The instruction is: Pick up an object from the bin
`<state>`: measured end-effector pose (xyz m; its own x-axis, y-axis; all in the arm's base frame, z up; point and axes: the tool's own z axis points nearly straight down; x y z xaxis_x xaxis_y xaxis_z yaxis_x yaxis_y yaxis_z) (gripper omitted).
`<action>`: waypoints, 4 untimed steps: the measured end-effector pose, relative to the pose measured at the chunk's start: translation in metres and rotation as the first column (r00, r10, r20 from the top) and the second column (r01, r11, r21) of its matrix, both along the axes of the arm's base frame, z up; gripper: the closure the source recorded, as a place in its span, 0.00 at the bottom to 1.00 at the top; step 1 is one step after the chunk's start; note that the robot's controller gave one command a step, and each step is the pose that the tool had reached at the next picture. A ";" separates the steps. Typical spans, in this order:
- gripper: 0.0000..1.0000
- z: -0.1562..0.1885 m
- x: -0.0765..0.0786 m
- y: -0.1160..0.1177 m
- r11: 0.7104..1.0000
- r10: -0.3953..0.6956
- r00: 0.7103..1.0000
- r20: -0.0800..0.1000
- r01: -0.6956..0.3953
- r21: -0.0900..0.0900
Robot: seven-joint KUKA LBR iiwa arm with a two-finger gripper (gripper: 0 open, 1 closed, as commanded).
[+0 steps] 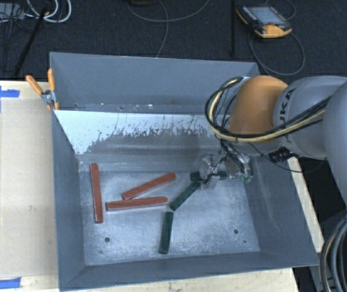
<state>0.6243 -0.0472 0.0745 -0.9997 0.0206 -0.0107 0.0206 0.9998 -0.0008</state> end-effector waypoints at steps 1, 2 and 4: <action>0.00 -0.004 -0.003 0.001 1.000 0.002 1.000 -0.008 -0.002 0.001; 1.00 -0.002 -0.002 0.000 1.000 0.004 1.000 -0.008 -0.004 0.001; 1.00 0.261 -0.005 0.030 0.901 0.435 0.901 0.000 -0.435 -0.004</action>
Offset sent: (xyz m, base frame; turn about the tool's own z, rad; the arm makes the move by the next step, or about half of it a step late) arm 0.0000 0.0000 0.0000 0.0000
